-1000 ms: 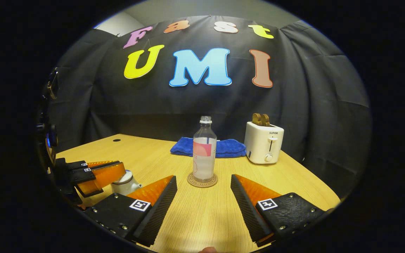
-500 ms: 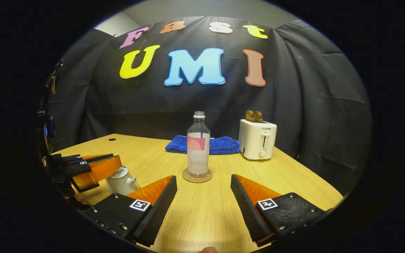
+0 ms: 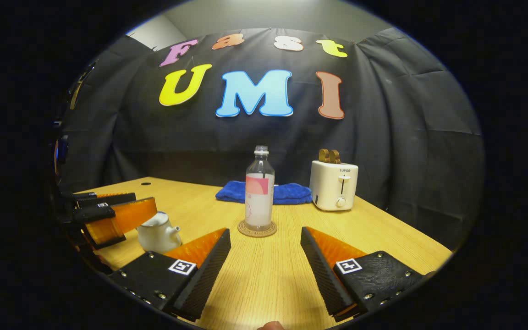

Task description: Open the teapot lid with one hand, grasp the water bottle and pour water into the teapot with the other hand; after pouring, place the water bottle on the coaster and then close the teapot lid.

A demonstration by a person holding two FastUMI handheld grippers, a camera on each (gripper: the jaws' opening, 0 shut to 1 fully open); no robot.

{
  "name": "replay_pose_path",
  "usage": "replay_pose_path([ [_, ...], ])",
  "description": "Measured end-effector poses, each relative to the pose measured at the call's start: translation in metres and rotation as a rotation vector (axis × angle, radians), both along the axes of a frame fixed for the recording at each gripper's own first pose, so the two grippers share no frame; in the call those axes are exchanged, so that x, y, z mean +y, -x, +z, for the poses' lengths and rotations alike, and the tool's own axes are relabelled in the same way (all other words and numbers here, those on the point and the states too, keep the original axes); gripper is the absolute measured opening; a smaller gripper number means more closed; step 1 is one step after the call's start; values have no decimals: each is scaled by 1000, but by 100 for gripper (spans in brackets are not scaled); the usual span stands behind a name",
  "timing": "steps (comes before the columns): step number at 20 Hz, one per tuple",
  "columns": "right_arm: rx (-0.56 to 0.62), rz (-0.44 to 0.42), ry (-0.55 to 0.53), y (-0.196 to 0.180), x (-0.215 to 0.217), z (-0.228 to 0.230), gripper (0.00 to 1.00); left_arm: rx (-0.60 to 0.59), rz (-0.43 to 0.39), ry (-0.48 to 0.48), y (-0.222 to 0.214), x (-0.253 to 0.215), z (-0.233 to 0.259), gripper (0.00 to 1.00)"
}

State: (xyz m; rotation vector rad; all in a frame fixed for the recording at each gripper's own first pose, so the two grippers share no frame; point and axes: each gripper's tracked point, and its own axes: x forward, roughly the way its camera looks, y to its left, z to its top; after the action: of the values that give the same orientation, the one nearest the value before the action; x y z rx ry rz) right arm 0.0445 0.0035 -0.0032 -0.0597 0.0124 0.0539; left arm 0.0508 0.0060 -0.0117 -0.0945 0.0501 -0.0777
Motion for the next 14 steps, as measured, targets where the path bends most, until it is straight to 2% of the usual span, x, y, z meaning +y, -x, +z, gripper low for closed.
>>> replay_pose_path([
  [3,-51,3,-14,-1,-1,8,95,-12,10,-6,4,0,2,82],
  [6,-39,4,-67,-7,-4,3,95,-53,14,-31,12,-3,9,86],
  [9,-42,-14,-61,-6,-7,6,95,-88,34,-24,19,-2,12,89],
  [14,-43,-13,-62,-6,-7,5,95,-73,33,-94,23,-18,10,89],
])
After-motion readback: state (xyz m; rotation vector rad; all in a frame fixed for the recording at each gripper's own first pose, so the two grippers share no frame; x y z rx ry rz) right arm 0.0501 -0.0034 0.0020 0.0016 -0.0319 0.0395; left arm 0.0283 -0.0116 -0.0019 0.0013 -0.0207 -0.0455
